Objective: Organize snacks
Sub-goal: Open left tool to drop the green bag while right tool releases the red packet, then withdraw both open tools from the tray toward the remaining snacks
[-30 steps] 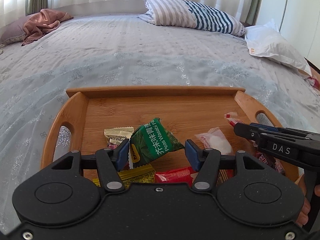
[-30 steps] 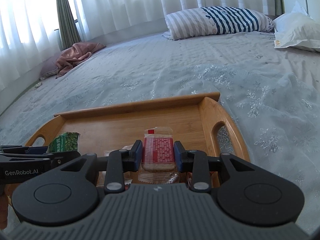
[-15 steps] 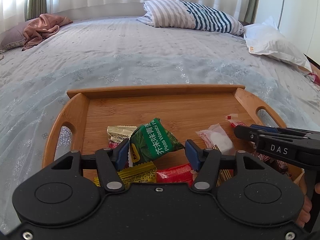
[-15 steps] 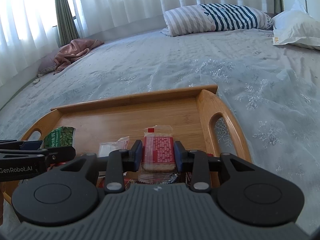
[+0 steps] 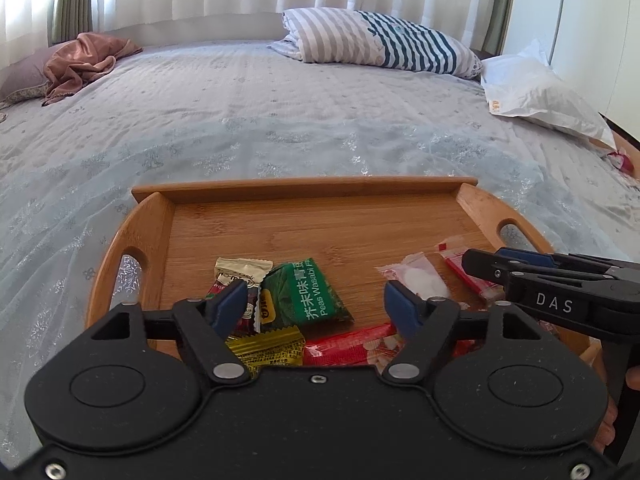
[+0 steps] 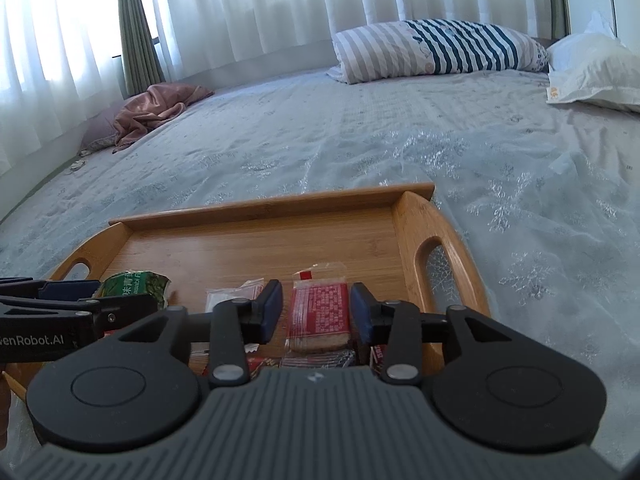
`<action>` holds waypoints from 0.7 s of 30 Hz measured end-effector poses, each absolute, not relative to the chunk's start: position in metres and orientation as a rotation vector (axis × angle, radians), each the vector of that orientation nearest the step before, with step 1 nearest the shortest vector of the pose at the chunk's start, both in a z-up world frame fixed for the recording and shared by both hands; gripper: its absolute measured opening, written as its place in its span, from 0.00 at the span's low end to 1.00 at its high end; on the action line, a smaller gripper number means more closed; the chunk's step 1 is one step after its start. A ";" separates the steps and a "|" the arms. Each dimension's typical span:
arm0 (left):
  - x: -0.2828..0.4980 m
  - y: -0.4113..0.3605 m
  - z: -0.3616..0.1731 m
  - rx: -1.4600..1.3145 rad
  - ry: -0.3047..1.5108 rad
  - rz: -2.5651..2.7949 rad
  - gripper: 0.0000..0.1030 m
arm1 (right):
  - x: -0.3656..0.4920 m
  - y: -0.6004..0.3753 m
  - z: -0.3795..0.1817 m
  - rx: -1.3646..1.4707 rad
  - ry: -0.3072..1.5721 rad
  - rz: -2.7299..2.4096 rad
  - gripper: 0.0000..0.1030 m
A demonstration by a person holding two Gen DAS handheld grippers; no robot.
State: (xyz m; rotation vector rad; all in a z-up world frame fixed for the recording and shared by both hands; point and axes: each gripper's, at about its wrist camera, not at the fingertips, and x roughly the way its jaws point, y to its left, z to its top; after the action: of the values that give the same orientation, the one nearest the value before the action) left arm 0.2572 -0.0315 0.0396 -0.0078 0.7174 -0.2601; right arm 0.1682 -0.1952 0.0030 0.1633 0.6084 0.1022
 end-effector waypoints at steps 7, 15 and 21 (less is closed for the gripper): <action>0.234 -0.028 0.055 -0.027 0.676 -0.281 0.83 | 0.144 -0.192 0.022 0.104 0.550 0.124 0.66; 0.197 -0.026 0.069 -0.041 0.647 -0.326 0.87 | 0.110 -0.188 0.035 0.017 0.495 0.153 0.77; 0.167 -0.027 0.076 -0.039 0.614 -0.352 0.89 | 0.081 -0.187 0.040 -0.037 0.459 0.176 0.84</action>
State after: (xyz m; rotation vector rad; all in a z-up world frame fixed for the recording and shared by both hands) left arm 0.1671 -0.0268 0.0758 -0.0391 0.6143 -0.3519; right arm 0.0807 -0.1869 0.0400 -0.0366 0.4594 0.1765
